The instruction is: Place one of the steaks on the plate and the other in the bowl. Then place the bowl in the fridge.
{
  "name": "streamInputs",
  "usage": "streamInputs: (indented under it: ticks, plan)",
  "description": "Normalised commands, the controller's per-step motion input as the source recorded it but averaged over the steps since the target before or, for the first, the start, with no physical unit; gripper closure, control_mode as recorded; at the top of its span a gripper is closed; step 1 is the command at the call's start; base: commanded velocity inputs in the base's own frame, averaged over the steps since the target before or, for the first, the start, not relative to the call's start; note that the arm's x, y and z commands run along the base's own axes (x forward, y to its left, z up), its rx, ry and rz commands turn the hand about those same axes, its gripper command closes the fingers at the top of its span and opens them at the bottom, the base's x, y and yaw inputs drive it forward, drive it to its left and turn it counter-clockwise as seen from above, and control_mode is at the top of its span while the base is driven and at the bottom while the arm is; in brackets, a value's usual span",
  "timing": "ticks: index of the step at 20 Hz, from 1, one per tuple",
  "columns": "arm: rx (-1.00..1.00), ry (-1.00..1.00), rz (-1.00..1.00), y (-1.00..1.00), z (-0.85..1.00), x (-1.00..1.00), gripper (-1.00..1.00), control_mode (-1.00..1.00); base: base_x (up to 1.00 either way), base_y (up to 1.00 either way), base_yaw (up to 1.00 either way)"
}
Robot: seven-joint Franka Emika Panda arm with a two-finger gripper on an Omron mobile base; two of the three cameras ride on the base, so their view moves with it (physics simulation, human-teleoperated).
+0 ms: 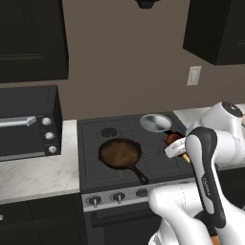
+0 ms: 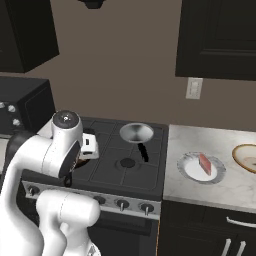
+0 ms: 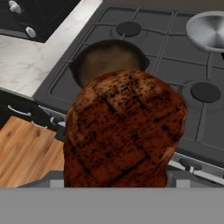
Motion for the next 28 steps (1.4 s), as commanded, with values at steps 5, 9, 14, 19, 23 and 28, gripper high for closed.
streamInputs:
  ticks: [5, 9, 14, 19, 23, 28]
  plan:
    - [0.00, 0.00, 0.00, 0.00, 0.00, 0.00, 1.00, 1.00, -0.02, 0.00, 0.00]
    - [0.00, 0.00, 0.00, 0.00, 0.00, 0.00, 1.00, 1.00, -0.61, 0.00, 0.00]
    - [0.00, 0.00, 0.00, 0.00, 0.00, 0.00, 1.00, 1.00, -0.67, -0.04, 0.00]
    - [0.00, 0.00, 0.00, 0.00, 0.00, 0.00, 1.00, 1.00, -0.48, -0.65, 0.00]
    - [0.00, 0.00, 0.00, 0.00, 0.00, 0.00, 1.00, 1.00, -0.16, -1.00, 0.00]
    - [0.00, 0.00, 0.00, 0.00, 0.00, 0.00, 1.00, 1.00, -0.02, -1.00, 0.00]
